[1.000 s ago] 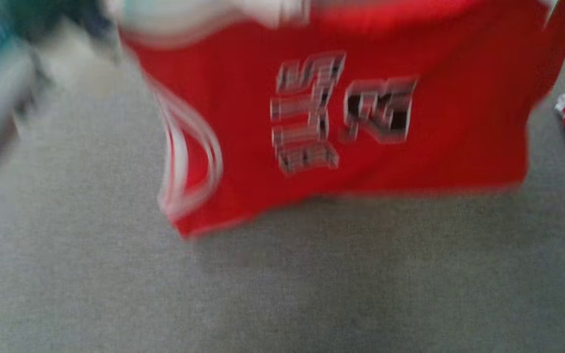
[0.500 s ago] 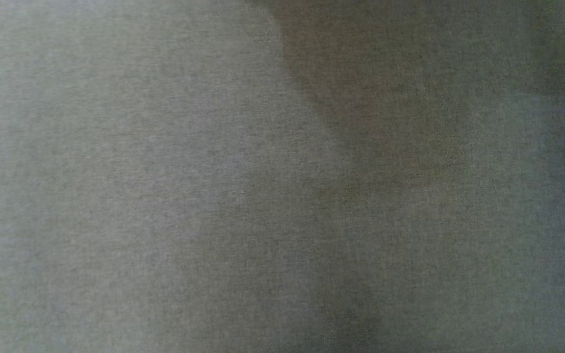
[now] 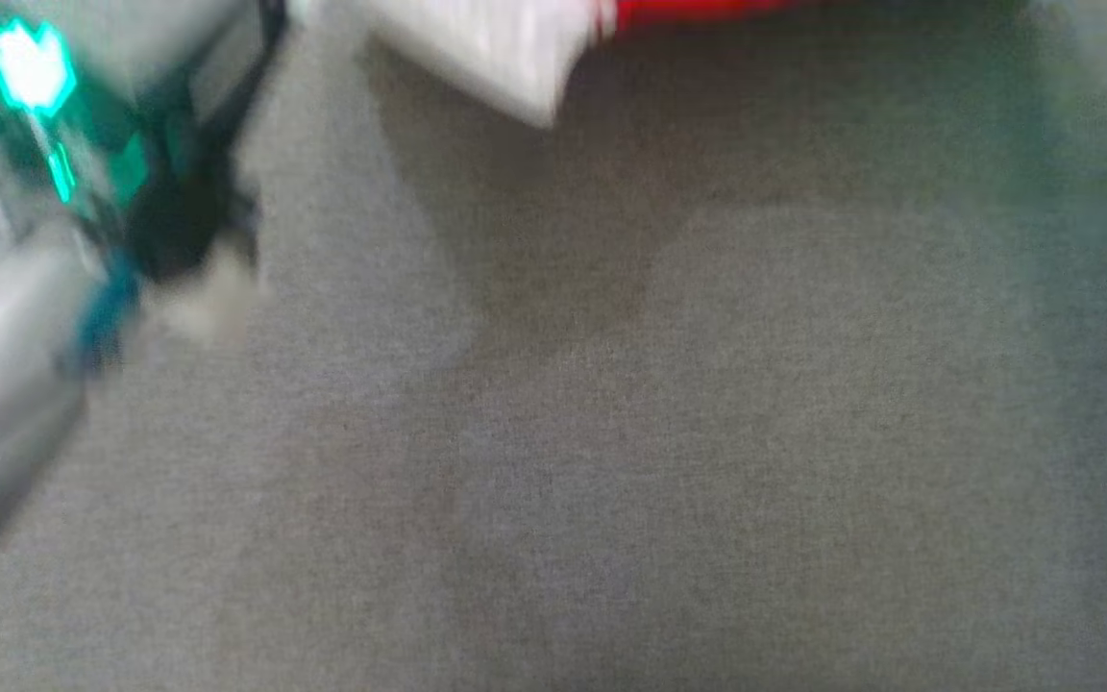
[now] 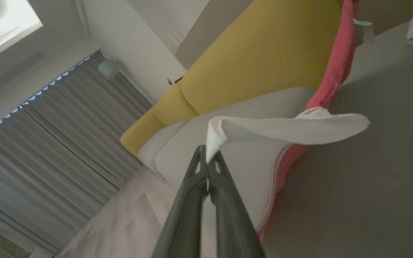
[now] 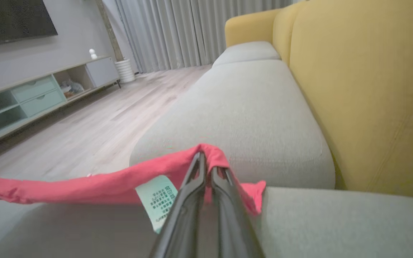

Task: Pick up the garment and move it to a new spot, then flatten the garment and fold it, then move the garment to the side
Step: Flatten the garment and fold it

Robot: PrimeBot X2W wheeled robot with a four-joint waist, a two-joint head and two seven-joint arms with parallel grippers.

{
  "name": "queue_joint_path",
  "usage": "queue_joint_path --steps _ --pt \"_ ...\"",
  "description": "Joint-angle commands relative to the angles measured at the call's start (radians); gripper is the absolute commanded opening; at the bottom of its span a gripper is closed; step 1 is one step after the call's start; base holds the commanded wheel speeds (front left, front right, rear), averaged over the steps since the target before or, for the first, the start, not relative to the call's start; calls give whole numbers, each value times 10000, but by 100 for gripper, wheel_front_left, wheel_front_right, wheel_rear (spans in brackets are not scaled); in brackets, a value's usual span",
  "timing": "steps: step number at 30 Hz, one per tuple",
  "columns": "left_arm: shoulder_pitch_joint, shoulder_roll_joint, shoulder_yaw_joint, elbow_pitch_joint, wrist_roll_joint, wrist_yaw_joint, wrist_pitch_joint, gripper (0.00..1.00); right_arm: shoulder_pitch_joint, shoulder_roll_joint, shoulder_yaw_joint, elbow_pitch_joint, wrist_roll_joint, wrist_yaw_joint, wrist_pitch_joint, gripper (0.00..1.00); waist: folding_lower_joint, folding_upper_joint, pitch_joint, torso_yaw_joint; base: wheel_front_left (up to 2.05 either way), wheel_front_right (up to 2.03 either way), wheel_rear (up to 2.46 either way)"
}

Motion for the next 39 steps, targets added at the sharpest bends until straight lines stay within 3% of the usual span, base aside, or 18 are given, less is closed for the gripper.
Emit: queue_joint_path --steps 1,10,21,29,39 --pt "871 752 435 -553 -216 200 -8 0 920 -640 187 -433 94 -9 -126 0 1 0 -775 101 0 0 0" --pt "5034 1044 458 -1715 -1156 936 -8 0 4446 -1269 -437 -2037 -168 -9 -137 0 1 0 -2425 96 0 0 0" --pt "8830 1071 118 -2542 -1656 1391 -8 0 8500 -1006 -1900 -3342 -862 -9 -138 0 1 0 -3309 -50 0 0 0" --pt "9080 918 372 -2606 -1435 960 -9 0 9261 -820 -2281 -3762 -1060 -9 -139 0 1 0 -3061 -124 0 0 0" --pt "6212 644 1287 -2044 -917 -240 -9 0 7794 -1092 -1687 -3572 -473 -9 44 0 1 0 -2151 1 0 0 0"
